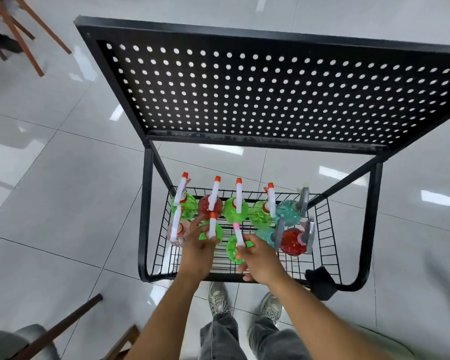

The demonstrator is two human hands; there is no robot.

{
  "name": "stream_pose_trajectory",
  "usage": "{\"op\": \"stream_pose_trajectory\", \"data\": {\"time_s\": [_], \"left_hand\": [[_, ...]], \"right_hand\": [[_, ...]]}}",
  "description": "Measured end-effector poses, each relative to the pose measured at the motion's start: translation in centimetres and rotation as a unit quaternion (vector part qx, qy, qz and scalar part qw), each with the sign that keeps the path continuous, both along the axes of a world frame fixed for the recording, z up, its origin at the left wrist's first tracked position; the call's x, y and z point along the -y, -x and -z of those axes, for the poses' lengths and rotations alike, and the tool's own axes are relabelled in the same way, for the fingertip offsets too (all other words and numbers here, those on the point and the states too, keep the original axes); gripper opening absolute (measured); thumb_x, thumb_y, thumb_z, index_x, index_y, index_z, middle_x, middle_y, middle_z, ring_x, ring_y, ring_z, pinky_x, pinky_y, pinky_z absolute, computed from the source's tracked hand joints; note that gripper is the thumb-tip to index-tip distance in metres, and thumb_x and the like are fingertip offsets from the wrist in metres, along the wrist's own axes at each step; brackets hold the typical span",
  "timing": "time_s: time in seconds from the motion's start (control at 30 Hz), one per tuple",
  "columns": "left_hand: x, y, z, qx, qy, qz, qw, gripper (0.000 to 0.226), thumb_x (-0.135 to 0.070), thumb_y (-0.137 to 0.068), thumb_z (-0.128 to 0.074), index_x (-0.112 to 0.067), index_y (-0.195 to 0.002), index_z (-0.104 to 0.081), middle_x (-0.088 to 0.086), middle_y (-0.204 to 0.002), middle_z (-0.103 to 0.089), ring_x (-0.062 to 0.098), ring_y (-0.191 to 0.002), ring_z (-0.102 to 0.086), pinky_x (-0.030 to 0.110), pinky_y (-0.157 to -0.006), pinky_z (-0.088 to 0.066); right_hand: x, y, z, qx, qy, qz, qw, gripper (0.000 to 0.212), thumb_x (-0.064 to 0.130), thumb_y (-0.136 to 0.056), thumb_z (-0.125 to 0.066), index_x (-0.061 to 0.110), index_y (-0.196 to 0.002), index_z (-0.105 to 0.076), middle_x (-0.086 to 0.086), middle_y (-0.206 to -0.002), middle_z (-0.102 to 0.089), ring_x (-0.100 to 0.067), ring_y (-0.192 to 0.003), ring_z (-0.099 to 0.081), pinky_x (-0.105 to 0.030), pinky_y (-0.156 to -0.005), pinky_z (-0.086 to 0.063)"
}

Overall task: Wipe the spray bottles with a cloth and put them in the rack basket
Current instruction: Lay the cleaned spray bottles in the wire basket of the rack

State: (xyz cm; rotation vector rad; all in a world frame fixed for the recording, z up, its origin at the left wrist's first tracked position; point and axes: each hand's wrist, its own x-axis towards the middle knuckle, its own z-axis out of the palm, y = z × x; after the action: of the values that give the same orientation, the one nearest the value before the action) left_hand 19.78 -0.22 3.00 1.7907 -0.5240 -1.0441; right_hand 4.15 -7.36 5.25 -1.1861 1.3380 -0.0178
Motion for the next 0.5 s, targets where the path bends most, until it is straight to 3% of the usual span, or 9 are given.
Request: {"op": "stream_pose_trajectory", "data": {"time_s": [0.07,0.13,0.17,0.33,0.5], "left_hand": [[-0.2,0.1,0.2,-0.006,0.003,-0.004,1.0,0.065,0.011,-0.095,-0.069,-0.043,-0.127,-0.055,0.002,-0.138,-0.061,0.009,-0.115,-0.069,0.043,-0.1,-0.06],[-0.2,0.1,0.3,-0.004,0.0,-0.006,1.0,0.062,0.011,-0.096,-0.068,-0.027,-0.141,-0.053,-0.007,-0.127,-0.061,-0.009,-0.095,-0.069,0.036,-0.091,-0.061],[-0.1,0.1,0.4,-0.001,-0.005,-0.007,1.0,0.061,0.011,-0.096,-0.068,-0.022,-0.145,-0.052,-0.009,-0.124,-0.061,-0.011,-0.09,-0.069,0.034,-0.088,-0.061],[0.3,0.0,0.2,0.014,-0.02,-0.009,1.0,0.064,0.005,-0.099,-0.067,-0.024,-0.153,-0.05,-0.002,-0.136,-0.062,0.023,-0.106,-0.068,0.033,-0.088,-0.058],[0.9,-0.2,-0.3,0.063,-0.051,-0.002,0.997,0.053,-0.005,-0.103,-0.065,-0.022,-0.151,-0.049,-0.001,-0.132,-0.061,0.018,-0.096,-0.067,0.034,-0.086,-0.053]], "right_hand": [[-0.1,-0.1,0.1,0.002,-0.001,0.012,1.0,0.025,0.023,-0.109,-0.055,0.02,-0.134,-0.055,-0.006,-0.108,-0.072,-0.009,-0.056,-0.067,-0.028,-0.049,-0.056],[0.1,0.0,0.0,0.004,-0.002,0.017,1.0,0.028,0.022,-0.11,-0.054,0.017,-0.137,-0.053,-0.009,-0.108,-0.072,-0.008,-0.057,-0.066,-0.026,-0.047,-0.054],[0.2,0.0,0.0,0.006,-0.005,0.019,1.0,0.028,0.022,-0.11,-0.054,0.016,-0.137,-0.053,-0.01,-0.11,-0.072,-0.009,-0.058,-0.067,-0.026,-0.047,-0.053],[0.5,0.3,0.0,0.015,-0.02,0.013,1.0,0.025,0.025,-0.11,-0.053,0.017,-0.134,-0.053,-0.012,-0.112,-0.073,-0.015,-0.066,-0.069,-0.027,-0.049,-0.056],[0.7,0.6,-0.4,0.009,-0.02,-0.022,1.0,0.03,0.029,-0.109,-0.055,0.019,-0.137,-0.051,-0.013,-0.115,-0.07,-0.012,-0.062,-0.069,-0.028,-0.049,-0.056]]}}
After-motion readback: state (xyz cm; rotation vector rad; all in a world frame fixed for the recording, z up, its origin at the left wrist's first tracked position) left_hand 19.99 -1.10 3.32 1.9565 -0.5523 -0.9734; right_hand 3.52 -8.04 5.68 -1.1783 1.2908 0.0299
